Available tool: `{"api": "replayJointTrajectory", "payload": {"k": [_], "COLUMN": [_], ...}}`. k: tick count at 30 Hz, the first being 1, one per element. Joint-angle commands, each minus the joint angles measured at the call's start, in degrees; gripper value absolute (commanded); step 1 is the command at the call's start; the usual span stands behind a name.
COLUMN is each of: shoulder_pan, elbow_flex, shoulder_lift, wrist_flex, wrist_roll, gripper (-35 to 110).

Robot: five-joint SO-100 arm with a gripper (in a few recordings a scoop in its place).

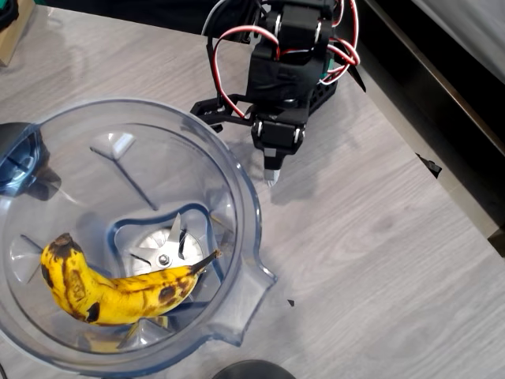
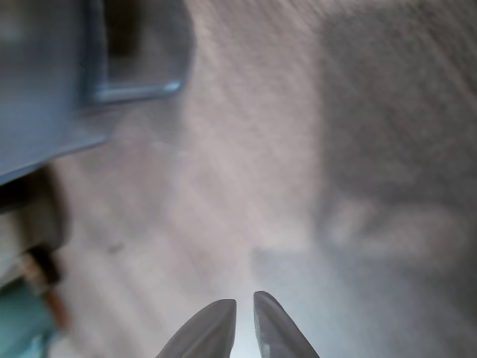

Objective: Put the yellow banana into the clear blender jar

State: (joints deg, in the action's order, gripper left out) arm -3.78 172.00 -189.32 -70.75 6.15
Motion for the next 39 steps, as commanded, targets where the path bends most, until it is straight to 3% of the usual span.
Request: {"api": "replayJointTrajectory", "payload": {"k": [1, 39], "shoulder_pan": [0.35, 1.32], "elbow_flex": [2.99, 5.19], "shoulder_lift": [-1.85, -1.85], "wrist_flex": [2.29, -0.53], "wrist_roll": [-0.97, -2.02], "gripper": [0, 0]}}
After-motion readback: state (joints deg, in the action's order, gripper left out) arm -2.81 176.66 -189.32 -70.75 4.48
